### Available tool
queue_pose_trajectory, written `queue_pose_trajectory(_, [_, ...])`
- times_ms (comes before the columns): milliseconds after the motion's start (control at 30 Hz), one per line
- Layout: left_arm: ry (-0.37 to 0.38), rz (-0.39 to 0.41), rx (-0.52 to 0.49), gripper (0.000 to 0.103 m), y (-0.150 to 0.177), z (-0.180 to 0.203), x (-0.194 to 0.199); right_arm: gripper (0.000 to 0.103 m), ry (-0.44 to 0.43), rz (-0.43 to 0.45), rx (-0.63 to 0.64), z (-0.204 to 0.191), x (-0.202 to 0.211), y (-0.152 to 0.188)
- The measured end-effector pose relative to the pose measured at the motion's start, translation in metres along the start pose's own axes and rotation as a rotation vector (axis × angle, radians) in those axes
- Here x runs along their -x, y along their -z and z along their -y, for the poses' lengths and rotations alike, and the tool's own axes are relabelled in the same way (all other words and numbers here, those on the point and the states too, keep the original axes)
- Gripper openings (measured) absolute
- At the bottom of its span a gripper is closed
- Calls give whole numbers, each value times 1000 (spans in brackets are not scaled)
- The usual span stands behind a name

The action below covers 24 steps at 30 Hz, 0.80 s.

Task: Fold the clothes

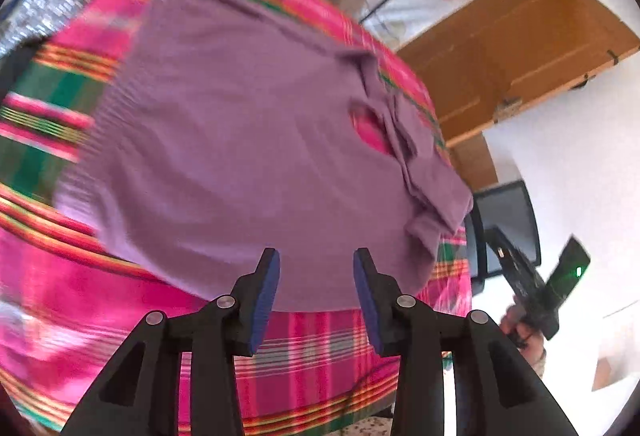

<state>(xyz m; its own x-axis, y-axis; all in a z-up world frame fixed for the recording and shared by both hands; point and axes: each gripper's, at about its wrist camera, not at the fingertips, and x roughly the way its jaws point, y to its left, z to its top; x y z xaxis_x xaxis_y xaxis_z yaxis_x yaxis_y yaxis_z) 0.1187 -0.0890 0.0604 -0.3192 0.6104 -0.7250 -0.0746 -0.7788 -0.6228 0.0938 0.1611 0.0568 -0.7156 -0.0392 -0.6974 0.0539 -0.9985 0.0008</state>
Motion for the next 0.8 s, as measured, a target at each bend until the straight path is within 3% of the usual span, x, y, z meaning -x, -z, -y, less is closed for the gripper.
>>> queue_pose_trajectory(100, [3, -34, -8, 40, 1, 9, -23, 32, -11, -7, 12, -9, -29, -13])
queue_pose_trajectory(300, [-35, -80, -40, 40, -5, 20, -56, 34, 27, -161, 202, -38, -84, -20])
queue_pose_trajectory(400, [-73, -59, -70, 40, -7, 25, -62, 31, 74, -152, 189, -28, -82, -18])
queue_pose_trajectory(467, [-97, -63, -81, 40, -8, 25, -66, 4, 105, -145, 181, -21, -81, -16])
queue_pose_trajectory(633, [-139, -80, -97, 40, -9, 22, -75, 5, 183, -130, 160, -4, -78, -11])
queue_pose_trajectory(800, [-143, -74, -98, 40, -12, 20, -78, 5, 285, -95, -15, 47, -44, 12])
